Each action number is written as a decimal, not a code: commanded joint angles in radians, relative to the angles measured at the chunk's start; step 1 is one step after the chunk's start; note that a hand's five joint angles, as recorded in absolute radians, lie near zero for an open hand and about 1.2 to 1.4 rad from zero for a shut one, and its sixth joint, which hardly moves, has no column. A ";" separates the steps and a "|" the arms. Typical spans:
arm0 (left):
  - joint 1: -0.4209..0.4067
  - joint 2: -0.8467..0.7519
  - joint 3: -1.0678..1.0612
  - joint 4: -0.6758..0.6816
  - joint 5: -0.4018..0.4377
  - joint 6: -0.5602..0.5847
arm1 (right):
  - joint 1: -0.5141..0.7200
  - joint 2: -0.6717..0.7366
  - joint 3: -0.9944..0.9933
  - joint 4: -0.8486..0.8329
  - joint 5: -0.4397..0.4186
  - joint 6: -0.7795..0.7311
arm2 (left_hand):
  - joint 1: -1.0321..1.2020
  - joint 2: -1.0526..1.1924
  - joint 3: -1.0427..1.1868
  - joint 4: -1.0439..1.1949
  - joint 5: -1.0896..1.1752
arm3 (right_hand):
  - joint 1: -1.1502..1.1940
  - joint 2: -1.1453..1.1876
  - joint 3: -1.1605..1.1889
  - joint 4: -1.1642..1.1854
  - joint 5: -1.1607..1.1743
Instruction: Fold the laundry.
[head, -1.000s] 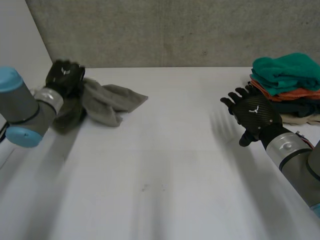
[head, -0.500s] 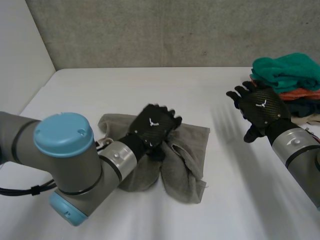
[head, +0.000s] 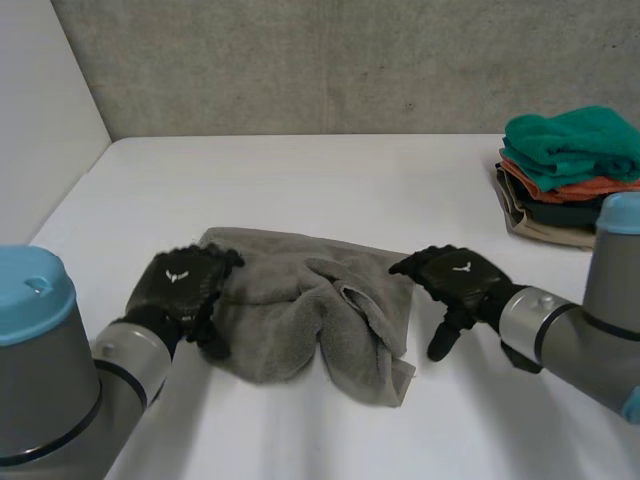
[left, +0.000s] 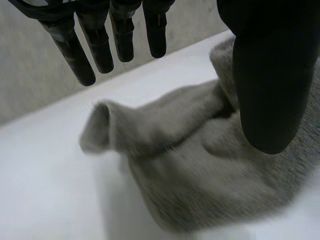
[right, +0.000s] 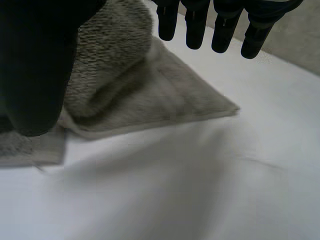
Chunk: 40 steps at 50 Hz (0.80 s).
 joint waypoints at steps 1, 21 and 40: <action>-0.012 -0.081 0.000 0.020 0.083 -0.049 | 0.062 0.078 -0.023 -0.076 -0.008 0.102 | 0.010 0.012 0.007 0.015 0.026 | 0.061 0.080 0.081 0.079 0.065; -0.118 -0.265 0.258 0.166 -0.009 -0.018 | 0.109 0.128 -0.171 -0.248 0.057 0.058 | 1.102 1.104 1.099 1.106 1.118 | 1.170 1.189 1.189 1.188 1.173; 0.083 -0.068 0.522 0.319 0.091 0.292 | 0.131 -0.116 -0.230 -0.688 0.256 -0.076 | 1.102 1.104 1.099 1.106 1.118 | 1.170 1.189 1.189 1.188 1.173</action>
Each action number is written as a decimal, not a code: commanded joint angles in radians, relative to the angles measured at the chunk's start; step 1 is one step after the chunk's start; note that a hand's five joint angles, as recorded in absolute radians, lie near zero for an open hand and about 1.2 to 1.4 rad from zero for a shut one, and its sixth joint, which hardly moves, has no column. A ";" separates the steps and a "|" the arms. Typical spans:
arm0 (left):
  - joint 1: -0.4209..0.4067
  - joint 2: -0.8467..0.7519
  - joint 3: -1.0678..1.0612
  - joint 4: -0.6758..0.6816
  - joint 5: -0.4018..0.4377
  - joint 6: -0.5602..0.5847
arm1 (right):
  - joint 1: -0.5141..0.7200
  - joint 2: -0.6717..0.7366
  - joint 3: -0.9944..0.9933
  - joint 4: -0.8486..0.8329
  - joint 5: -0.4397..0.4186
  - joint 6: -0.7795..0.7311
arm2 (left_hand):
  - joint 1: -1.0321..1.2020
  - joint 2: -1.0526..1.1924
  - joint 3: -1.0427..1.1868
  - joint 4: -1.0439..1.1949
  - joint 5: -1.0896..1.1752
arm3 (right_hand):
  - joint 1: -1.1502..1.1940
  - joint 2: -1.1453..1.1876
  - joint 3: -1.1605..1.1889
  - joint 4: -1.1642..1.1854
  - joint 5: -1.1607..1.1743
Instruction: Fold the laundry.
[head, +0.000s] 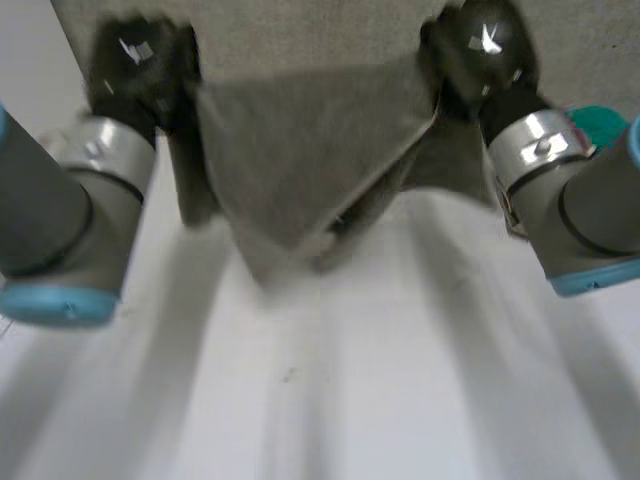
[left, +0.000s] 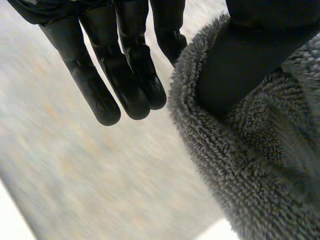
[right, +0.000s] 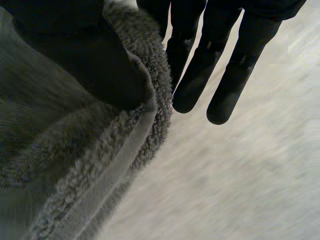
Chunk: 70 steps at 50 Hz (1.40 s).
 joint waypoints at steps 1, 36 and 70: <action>0.025 0.000 0.034 0.058 0.113 0.034 | 0.027 -0.067 0.090 -0.033 0.038 -0.006 | 0.254 0.200 0.205 0.200 0.254 | 0.303 0.229 0.212 0.201 0.218; 0.077 -0.419 0.035 -0.024 0.127 0.043 | 0.185 0.258 0.020 0.361 0.068 -0.013 | -0.472 -0.527 -0.521 -0.526 -0.472 | 0.303 0.229 0.212 0.201 0.218; -0.002 -0.006 -0.645 -0.179 0.013 -0.153 | 0.190 0.283 0.034 0.353 0.157 -0.051 | -0.688 -0.742 -0.737 -0.742 -0.688 | 0.303 0.229 0.212 0.201 0.218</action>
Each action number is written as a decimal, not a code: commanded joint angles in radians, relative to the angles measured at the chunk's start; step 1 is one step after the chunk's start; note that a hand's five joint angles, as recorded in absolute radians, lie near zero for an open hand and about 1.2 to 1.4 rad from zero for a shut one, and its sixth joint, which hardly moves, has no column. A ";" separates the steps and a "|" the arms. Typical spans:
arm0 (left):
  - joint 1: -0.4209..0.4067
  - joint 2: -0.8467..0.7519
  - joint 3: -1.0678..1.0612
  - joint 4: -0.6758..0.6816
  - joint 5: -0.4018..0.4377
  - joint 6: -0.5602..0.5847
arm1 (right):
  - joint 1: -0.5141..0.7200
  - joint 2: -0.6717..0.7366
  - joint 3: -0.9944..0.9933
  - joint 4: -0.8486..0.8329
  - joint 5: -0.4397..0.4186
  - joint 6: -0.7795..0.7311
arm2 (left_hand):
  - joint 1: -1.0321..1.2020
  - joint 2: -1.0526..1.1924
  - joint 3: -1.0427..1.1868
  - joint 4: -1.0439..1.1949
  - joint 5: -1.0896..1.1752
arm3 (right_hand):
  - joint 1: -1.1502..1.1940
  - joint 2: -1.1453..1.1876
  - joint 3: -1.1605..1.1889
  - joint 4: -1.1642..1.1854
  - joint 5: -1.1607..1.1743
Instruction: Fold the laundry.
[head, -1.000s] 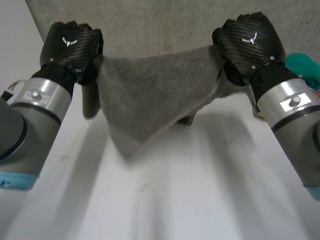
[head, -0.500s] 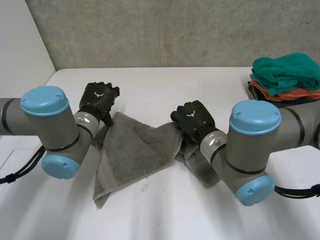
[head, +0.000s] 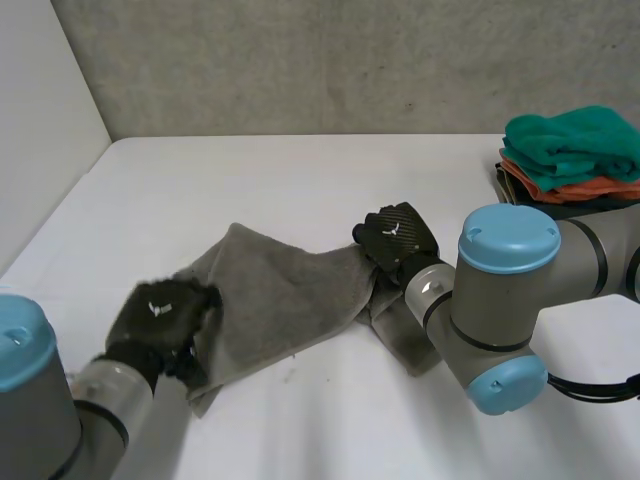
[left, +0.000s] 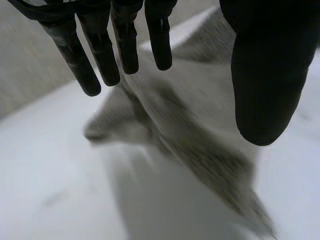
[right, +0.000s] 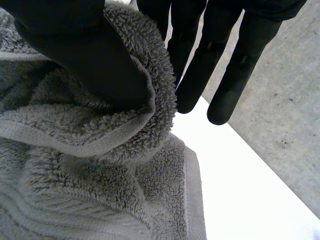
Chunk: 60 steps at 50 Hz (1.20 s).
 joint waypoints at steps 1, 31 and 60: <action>0.013 -0.155 0.014 0.008 0.008 -0.015 | 0.000 -0.001 0.010 0.000 -0.001 -0.002 | 0.021 0.028 0.020 0.036 0.038 | 0.282 0.229 0.210 0.200 0.206; 0.059 -0.183 0.096 0.208 -0.003 0.092 | -0.013 -0.108 0.036 0.138 -0.018 0.023 | 0.972 0.979 0.970 0.987 0.989 | -0.940 -0.993 -1.012 -1.021 -1.015; 0.155 0.075 0.125 0.199 0.008 0.110 | -0.224 -0.342 0.454 0.183 -0.182 0.307 | 0.972 0.979 0.970 0.987 0.989 | -0.413 -0.466 -0.485 -0.495 -0.489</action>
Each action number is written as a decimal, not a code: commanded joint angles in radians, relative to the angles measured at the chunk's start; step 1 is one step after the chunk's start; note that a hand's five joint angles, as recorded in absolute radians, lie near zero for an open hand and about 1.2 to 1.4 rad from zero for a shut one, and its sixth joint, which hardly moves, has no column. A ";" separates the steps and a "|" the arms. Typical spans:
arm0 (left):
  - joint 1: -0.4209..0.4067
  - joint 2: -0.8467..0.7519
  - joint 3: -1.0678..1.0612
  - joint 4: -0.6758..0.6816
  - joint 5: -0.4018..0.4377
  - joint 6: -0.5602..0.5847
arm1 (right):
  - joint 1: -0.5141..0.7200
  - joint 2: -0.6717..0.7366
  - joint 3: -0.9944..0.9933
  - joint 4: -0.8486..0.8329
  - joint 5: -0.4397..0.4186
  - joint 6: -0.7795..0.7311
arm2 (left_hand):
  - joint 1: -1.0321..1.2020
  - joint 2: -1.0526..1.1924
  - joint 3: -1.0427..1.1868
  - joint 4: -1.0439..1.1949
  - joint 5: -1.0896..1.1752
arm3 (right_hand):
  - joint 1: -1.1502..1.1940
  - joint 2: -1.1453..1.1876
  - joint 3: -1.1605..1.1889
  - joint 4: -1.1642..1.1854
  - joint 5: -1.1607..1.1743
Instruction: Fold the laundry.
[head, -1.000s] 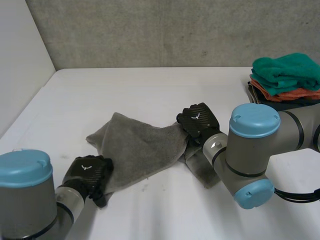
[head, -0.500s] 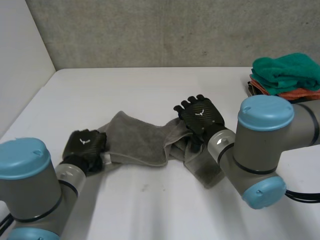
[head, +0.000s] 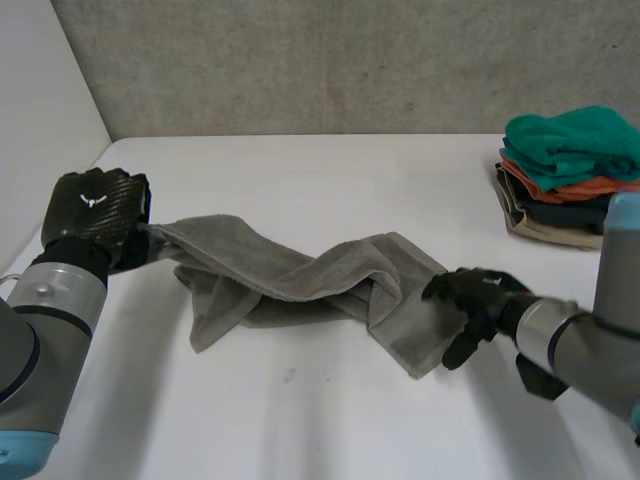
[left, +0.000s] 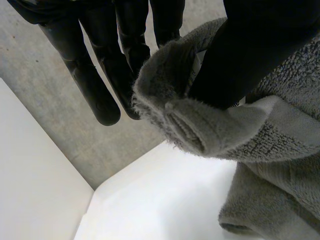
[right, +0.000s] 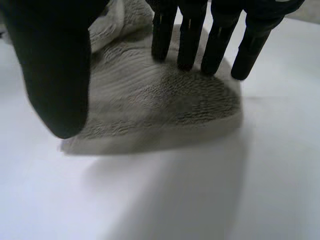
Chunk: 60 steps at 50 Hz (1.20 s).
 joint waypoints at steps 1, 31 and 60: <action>0.001 -0.004 0.012 0.000 0.001 0.000 | 0.088 -0.080 0.161 -0.208 0.008 -0.022 | 0.240 0.199 0.204 0.200 0.247 | 0.293 0.299 0.300 0.301 0.294; 0.022 -0.016 0.017 0.004 0.001 -0.003 | 0.180 0.078 0.180 -0.447 0.114 -0.318 | 0.240 0.199 0.204 0.200 0.247 | 0.232 0.237 0.239 0.239 0.233; 0.031 0.014 0.055 -0.025 -0.001 0.003 | 0.161 0.073 0.047 -0.522 0.122 -0.439 | 0.240 0.199 0.204 0.200 0.247 | 0.956 0.962 0.963 0.963 0.957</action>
